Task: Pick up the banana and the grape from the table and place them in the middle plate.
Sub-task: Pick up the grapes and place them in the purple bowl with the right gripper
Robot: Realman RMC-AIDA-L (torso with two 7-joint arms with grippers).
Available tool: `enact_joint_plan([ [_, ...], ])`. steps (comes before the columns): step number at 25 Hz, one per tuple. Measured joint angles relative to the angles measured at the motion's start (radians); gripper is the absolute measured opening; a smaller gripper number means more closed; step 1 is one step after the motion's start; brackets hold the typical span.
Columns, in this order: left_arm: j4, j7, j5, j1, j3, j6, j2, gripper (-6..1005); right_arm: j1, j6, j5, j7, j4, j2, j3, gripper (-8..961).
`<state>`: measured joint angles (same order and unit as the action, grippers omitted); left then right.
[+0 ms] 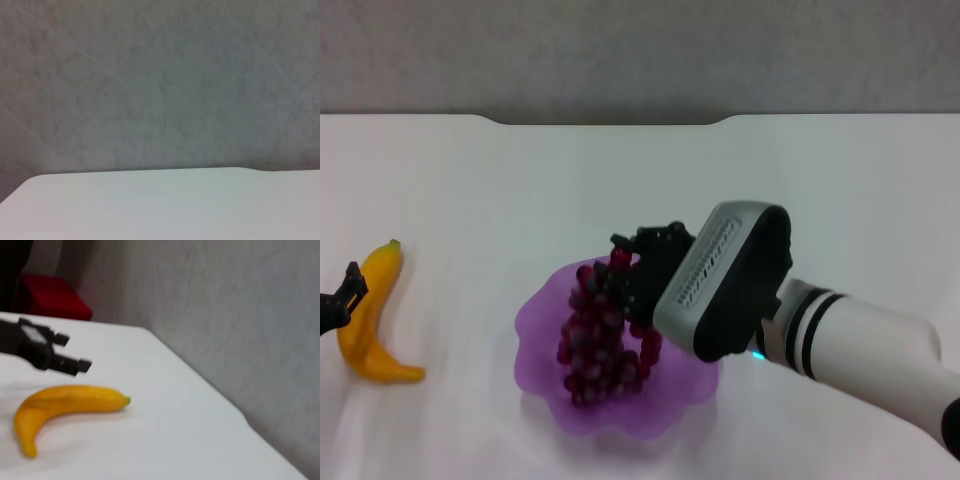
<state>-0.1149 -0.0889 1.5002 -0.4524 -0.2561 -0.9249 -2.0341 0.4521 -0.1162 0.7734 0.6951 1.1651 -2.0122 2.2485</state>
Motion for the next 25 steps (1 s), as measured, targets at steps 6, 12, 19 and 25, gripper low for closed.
enact_joint_plan([
  [6, 0.000, 0.000, 0.000, -0.001, 0.000, 0.000, 0.000, 899, -0.002, 0.002, 0.005, -0.002, -0.023, 0.000, 0.010, 292],
  [12, 0.000, 0.000, 0.000, -0.001, 0.000, 0.000, 0.000, 898, -0.004, 0.003, 0.006, -0.028, -0.039, -0.002, 0.012, 298],
  [19, 0.002, 0.000, 0.000, 0.000, 0.000, 0.000, 0.000, 898, -0.002, 0.009, 0.006, -0.053, -0.063, -0.002, 0.016, 420],
  [25, 0.004, 0.000, 0.000, 0.002, 0.000, 0.000, 0.000, 898, -0.005, 0.008, 0.005, -0.053, -0.047, 0.001, 0.016, 624],
])
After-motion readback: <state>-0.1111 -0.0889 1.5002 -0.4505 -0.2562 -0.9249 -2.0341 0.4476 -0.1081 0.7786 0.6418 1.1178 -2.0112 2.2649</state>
